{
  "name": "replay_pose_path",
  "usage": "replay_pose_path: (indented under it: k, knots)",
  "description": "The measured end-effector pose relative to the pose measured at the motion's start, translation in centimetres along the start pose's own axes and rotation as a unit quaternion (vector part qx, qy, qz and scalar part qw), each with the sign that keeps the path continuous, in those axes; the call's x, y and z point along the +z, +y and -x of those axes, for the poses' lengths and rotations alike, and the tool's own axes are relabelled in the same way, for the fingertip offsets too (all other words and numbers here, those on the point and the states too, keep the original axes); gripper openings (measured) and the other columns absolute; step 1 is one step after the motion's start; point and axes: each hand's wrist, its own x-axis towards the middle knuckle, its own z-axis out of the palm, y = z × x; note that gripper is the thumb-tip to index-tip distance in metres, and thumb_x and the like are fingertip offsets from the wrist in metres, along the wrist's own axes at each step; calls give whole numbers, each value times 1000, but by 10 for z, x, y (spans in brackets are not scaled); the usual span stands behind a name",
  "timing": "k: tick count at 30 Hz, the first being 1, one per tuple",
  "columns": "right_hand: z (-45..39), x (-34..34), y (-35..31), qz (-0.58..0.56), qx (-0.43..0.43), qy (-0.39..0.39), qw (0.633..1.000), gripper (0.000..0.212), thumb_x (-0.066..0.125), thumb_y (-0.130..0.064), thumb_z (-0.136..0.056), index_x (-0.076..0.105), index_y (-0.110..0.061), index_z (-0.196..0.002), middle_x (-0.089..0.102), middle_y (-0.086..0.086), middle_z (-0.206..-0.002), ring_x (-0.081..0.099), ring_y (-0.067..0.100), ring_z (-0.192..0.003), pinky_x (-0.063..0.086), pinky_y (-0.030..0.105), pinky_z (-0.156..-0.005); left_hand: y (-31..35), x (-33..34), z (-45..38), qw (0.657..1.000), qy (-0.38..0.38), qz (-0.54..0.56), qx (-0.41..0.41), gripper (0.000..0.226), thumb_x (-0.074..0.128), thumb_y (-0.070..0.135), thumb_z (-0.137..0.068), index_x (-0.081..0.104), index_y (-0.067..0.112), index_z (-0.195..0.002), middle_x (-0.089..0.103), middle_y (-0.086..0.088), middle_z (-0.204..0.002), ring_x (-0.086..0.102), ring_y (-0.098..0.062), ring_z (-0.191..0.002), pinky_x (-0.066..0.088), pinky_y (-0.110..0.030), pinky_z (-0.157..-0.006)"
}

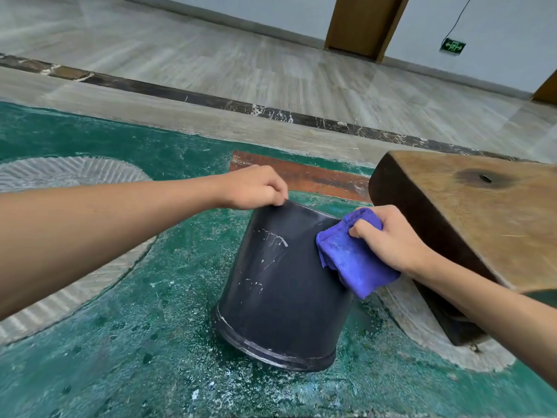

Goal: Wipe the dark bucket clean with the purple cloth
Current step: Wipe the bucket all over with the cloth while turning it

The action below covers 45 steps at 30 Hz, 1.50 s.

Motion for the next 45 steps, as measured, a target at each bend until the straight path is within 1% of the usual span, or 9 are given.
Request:
replay_pose_path:
  k: [6, 10, 13, 19, 23, 29, 35, 40, 45]
  knots:
    - [0, 1, 15, -75, -13, 81, 994, 19, 56, -17, -77, 74, -14, -76, 75, -13, -77, 61, 1, -71, 51, 22, -66, -16, -4, 5, 1000, -12, 16, 2, 21, 52, 20, -99, 71, 30, -97, 72, 15, -106, 63, -6, -105, 44, -35, -100]
    - [-2, -3, 14, -103, 6, 285, 953, 18, 57, -28, -81, 75, -32, -79, 74, -24, -80, 62, -8, -76, 49, 16, -73, -19, -3, 2, 999, -11, 43, -9, 23, 51, 18, -99, 72, 29, -100, 71, 16, -105, 62, -3, -103, 43, -29, -97]
    - [-1, -2, 7, -47, 6, 313, 949, 18, 55, -30, -85, 71, -38, -86, 73, -29, -86, 63, -11, -81, 47, 14, -77, -15, 0, -2, 998, -8, 68, -10, 24, 52, 16, -98, 74, 25, -101, 73, 14, -104, 64, -6, -103, 46, -32, -99]
    - [11, 33, -4, -2, -29, 241, 970, 25, 62, -27, -96, 69, -39, -117, 71, -36, -104, 61, -20, -106, 46, 11, -94, 0, 11, -15, 991, 4, 132, -17, 23, 55, 13, -97, 75, 19, -105, 75, 3, -109, 65, -13, -110, 46, -32, -102]
    - [12, 51, -6, -4, -66, 189, 980, 39, 64, -18, -97, 66, -30, -134, 66, -20, -135, 55, -9, -129, 41, 17, -109, 5, 14, -20, 988, 18, 148, -41, 24, 57, 11, -96, 74, 15, -113, 73, 0, -115, 63, -12, -115, 44, -29, -105]
    - [22, 66, 1, 10, -131, 117, 984, 44, 72, -9, -90, 70, -31, -128, 54, -37, -136, 46, -8, -137, 34, 27, -120, -3, 13, -19, 984, 16, 166, -62, 27, 57, 8, -95, 73, 12, -116, 71, 1, -120, 61, -12, -119, 40, -30, -111]
    - [46, 79, 8, 71, -174, 28, 982, 40, 74, -13, -81, 76, -25, -119, 68, -17, -133, 52, 2, -137, 35, 37, -121, -10, 16, -24, 975, 57, 193, -99, 25, 62, 10, -91, 76, 17, -110, 73, 4, -115, 60, -9, -116, 40, -25, -108]
    - [75, 89, 16, 98, -182, -7, 978, 43, 74, -16, -74, 76, -30, -115, 68, -20, -131, 54, -1, -134, 37, 31, -118, -14, 16, -27, 972, 77, 194, -105, 24, 61, 11, -89, 78, 22, -102, 72, 17, -92, 61, -1, -100, 41, -11, -79]
    - [105, 90, 23, 120, -186, -55, 974, 53, 74, -17, -65, 75, -33, -115, 68, -27, -128, 54, -5, -131, 42, 32, -114, -16, 15, -31, 975, 82, 183, -98, 22, 63, 12, -88, 79, 23, -99, 69, 23, -83, 57, 10, -89, 39, -8, -73]
